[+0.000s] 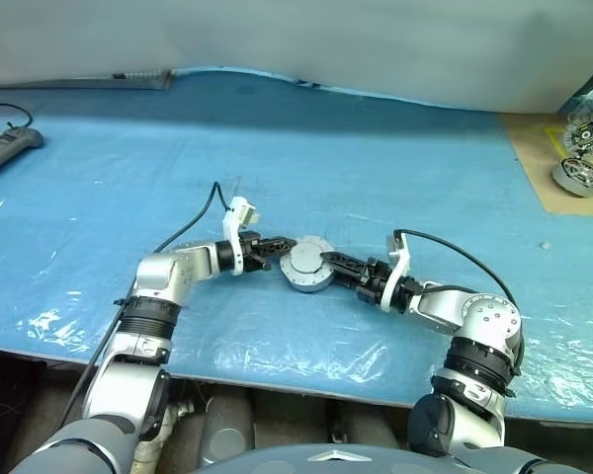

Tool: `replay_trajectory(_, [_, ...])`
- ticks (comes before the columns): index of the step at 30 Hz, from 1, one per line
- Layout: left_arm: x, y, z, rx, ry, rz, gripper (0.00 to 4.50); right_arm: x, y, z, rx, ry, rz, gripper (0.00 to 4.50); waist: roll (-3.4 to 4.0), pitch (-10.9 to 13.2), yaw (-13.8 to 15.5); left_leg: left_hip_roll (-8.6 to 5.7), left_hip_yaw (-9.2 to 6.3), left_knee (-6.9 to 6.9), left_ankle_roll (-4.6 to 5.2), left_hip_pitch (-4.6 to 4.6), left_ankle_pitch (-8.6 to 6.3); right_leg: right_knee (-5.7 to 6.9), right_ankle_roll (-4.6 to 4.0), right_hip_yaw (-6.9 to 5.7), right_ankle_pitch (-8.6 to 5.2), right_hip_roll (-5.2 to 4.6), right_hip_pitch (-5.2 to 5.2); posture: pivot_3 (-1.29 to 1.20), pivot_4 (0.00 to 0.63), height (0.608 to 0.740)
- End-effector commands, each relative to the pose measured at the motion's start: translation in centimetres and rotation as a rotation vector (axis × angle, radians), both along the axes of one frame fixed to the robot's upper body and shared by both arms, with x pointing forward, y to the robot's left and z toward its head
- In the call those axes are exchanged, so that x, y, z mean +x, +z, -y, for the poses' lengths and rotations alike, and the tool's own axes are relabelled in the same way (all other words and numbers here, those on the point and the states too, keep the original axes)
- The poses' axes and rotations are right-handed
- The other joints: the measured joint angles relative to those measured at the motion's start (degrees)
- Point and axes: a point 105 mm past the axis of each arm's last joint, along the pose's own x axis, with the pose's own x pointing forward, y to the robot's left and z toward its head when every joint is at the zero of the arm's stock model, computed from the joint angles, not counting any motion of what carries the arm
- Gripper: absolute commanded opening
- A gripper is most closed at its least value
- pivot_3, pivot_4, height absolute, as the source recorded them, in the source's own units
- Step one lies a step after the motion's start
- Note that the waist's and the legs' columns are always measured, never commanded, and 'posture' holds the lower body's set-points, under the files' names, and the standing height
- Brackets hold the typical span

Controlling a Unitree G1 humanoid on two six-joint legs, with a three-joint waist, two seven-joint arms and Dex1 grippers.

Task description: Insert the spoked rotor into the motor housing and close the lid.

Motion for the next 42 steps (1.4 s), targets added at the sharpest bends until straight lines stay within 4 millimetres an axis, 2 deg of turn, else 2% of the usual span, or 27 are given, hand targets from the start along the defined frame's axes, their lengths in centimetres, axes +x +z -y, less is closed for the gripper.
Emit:
replay_trajectory(1, [0.1, -0.4, 0.3, 0.016, 0.002, -0.014, 0.00, -0.8, 1.2, -1.2, 0.041, 0.075, 0.054, 2.26, 0.00, 0.00, 0.00, 0.00, 0.00, 0.00, 0.00, 0.00, 0.00, 0.01, 0.00, 0.00, 0.00, 0.00, 0.00, 0.00, 0.150, 0.740])
replay_trajectory(14, [0.0, -0.6, 0.4, 0.027, -0.012, -0.016, 0.00, -0.9, 0.6, 0.1, -0.002, 0.034, 0.060, 2.26, 0.00, 0.00, 0.05, -0.16, -0.01, 0.00, 0.00, -0.01, 0.00, 0.01, 0.05, -0.01, -0.02, -0.16, 0.00, 0.00, 0.150, 0.740])
replay_trajectory(16, [0.0, -0.6, 0.4, 0.027, -0.012, -0.016, 0.00, -0.8, 0.7, 0.1, 0.003, 0.037, 0.064, 3.00, 0.00, 0.00, 0.04, -0.23, -0.01, 0.00, 0.01, -0.01, 0.00, 0.01, 0.08, -0.01, -0.02, -0.22, 0.01, 0.00, 0.150, 0.740])
replay_trajectory(20, [-0.1, -0.6, 0.4, 0.028, -0.013, -0.016, 0.00, -0.7, 0.6, 0.1, -0.010, 0.030, 0.068, 4.20, 0.00, 0.00, 0.04, -0.37, -0.02, 0.00, 0.01, -0.01, 0.01, 0.03, 0.16, 0.00, 0.00, -0.35, 0.03, 0.00, 0.150, 0.740])
replay_trajectory(29, [-0.2, -0.7, 0.5, 0.026, -0.023, -0.016, 0.00, -0.8, 0.8, 0.7, 0.018, 0.023, 0.067, 4.20, 0.00, 0.00, 0.05, -0.38, -0.03, 0.00, 0.02, 0.01, 0.01, 0.01, 0.18, -0.01, 0.00, -0.38, 0.08, 0.00, 0.150, 0.740])
replay_trajectory(30, [-0.3, -0.7, 0.5, 0.026, -0.024, -0.016, 0.00, -0.8, 0.9, 0.8, 0.021, 0.020, 0.067, 3.80, 0.00, 0.00, 0.06, -0.38, -0.03, 0.00, 0.03, 0.00, 0.01, 0.01, 0.18, -0.01, 0.00, -0.38, 0.08, 0.00, 0.150, 0.740])
replay_trajectory(32, [-0.3, -0.7, 0.6, 0.026, -0.027, -0.017, 0.00, -0.9, 0.9, 1.0, 0.024, 0.019, 0.066, 3.30, 0.00, 0.00, 0.08, -0.39, -0.03, 0.00, 0.02, -0.01, 0.01, 0.01, 0.18, -0.01, 0.00, -0.39, 0.08, 0.00, 0.150, 0.740])
replay_trajectory(38, [-0.4, -0.7, 0.7, 0.026, -0.032, -0.017, 0.00, -1.3, 0.6, 1.2, 0.025, 0.017, 0.057, 1.19, 0.00, -0.01, 0.09, -0.38, -0.03, 0.00, 0.03, -0.01, 0.02, 0.01, 0.19, -0.01, 0.00, -0.39, 0.07, 0.00, 0.150, 0.740])
replay_trajectory(42, [-0.4, -0.8, 0.7, 0.026, -0.034, -0.017, 0.00, -1.5, 0.5, 0.8, 0.021, 0.033, 0.054, 1.10, 0.00, -0.01, 0.09, -0.40, -0.03, 0.00, 0.03, 0.00, 0.01, 0.01, 0.19, -0.01, 0.00, -0.40, 0.09, 0.00, 0.150, 0.740])
